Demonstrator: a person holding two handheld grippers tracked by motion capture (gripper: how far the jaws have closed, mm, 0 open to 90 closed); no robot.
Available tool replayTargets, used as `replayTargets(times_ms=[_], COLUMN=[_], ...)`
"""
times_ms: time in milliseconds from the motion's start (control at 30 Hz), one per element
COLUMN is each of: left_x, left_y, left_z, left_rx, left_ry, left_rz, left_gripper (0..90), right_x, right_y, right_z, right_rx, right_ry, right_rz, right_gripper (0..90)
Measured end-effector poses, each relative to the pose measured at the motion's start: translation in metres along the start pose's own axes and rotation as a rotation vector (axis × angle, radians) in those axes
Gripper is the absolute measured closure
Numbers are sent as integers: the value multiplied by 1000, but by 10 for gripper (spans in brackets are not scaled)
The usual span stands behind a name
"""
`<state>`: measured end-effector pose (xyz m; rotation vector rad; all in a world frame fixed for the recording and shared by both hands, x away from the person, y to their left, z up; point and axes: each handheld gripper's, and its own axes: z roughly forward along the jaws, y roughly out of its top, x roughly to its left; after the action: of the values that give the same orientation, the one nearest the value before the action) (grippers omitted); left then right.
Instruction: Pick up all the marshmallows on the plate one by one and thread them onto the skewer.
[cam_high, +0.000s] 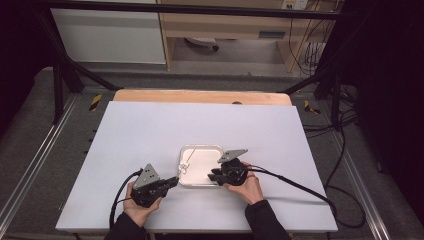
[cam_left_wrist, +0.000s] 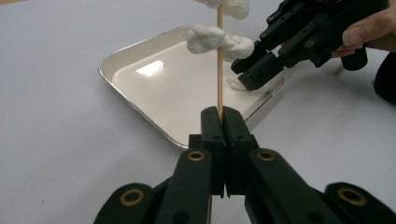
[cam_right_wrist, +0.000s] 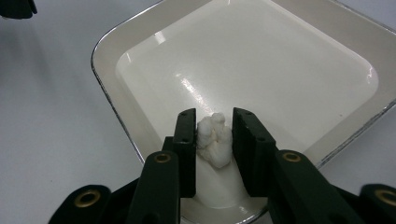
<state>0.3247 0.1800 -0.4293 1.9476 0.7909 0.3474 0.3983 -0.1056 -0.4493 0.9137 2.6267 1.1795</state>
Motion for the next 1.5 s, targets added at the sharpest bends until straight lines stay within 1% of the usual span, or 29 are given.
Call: replayTargets(times_ms=[200,333,433,567,800,933,1067,1133,1300,1433,1500], left_x=[0,0,0,-2,-4,-6,-8,-8,-10,-12,-12], left_y=[0,0,0,0,0,0,1,1,1,1,1], left_z=[0,0,1,1,2,3,3,4,5,5,5], left_rx=[-1,0,2,1,0,-3,-4,-4,-3,-4,-5], left_ry=[0,-1,-2,-7,-17,-25,-33,-36,-44,-46,-48], left_rz=[-2,-1,4,3,12,18,29,30,40,49,54], left_gripper=[891,891,891,891,891,891,891,891,891,891,891], right_x=[0,0,-1,-2,-6,-9,-13,-13,-13,-12,-11], right_y=[1,5,10,18,29,34,39,41,48,56,60], right_z=[-2,-10,-21,-37,-66,-80,-91,-94,-97,-93,-89], right_rx=[-13,-37,-76,-144,-258,-314,-369,-385,-412,-416,-411], right_ry=[-2,11,27,54,99,114,142,155,169,200,204], right_rz=[7,15,22,40,77,97,117,128,138,144,145], right_gripper=[776,783,785,786,788,789,788,787,785,783,783])
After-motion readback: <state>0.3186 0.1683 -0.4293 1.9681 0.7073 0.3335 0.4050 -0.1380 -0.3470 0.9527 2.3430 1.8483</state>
